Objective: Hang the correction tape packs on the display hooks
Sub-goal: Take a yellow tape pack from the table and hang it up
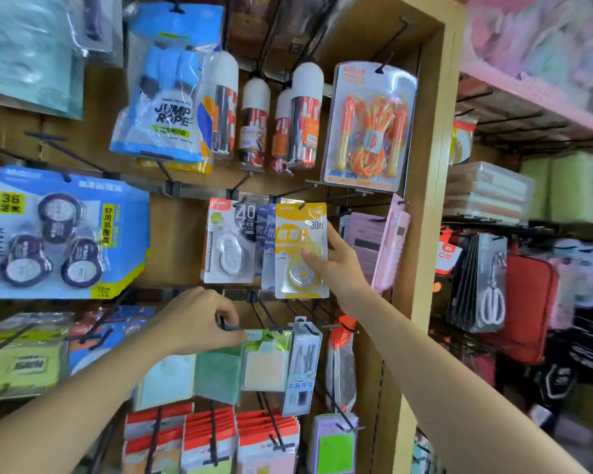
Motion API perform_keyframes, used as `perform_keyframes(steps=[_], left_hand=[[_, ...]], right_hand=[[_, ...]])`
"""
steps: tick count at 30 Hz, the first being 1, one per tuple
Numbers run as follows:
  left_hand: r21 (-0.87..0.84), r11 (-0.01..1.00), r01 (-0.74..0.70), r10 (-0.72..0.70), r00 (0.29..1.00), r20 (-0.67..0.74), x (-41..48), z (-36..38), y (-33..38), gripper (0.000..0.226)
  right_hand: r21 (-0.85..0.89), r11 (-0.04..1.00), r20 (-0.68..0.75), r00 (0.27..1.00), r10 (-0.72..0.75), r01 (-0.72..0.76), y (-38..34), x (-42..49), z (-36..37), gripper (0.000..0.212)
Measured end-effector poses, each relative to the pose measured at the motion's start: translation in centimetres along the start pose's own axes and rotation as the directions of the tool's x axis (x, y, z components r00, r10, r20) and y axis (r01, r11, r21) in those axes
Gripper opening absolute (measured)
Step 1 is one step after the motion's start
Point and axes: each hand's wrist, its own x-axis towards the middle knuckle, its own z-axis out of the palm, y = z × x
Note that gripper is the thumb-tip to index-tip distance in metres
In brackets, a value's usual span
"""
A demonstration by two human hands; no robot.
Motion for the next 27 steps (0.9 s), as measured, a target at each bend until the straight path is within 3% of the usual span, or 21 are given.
perform_keyframes(steps=[4,8,11,14,16,18,27], left_hand=[[0.025,1.0,-0.005,0.005,1.0,-0.004,-0.1,-0.1,0.2,0.026],[0.031,0.999,0.007,-0.007,1.0,-0.002,-0.3,-0.1,0.2,0.027],[0.018,1.0,0.01,-0.01,1.0,-0.009,-0.3,0.0,0.3,0.028],[0.005,0.999,0.034,-0.034,0.999,0.004,-0.2,-0.2,0.2,0.034],[0.001,0.999,0.044,-0.044,0.999,0.013,-0.3,-0.2,0.1,0.04],[-0.008,0.999,0.043,-0.043,0.999,0.015,-0.3,0.0,-0.1,0.043],[0.002,1.0,0.03,-0.03,1.0,-0.006,-0.2,0.2,-0.1,0.035]], right_hand=[[-0.08,0.997,-0.026,0.999,0.018,-0.02,0.7,0.0,0.0,0.042],[-0.393,0.917,-0.205,0.967,-0.153,0.062,1.5,-0.2,0.4,0.059],[-0.688,0.707,-0.221,0.882,-0.417,0.162,1.7,-0.7,0.9,0.059],[-0.859,0.399,0.043,0.823,-0.567,0.32,1.8,-0.4,1.7,0.056],[-0.91,0.211,0.211,0.837,-0.504,0.356,2.3,0.2,2.2,0.06],[-0.925,0.094,0.3,0.858,-0.418,0.369,3.0,0.9,2.5,0.063],[-0.933,-0.024,0.354,0.91,-0.213,0.358,5.3,5.1,2.7,0.073]])
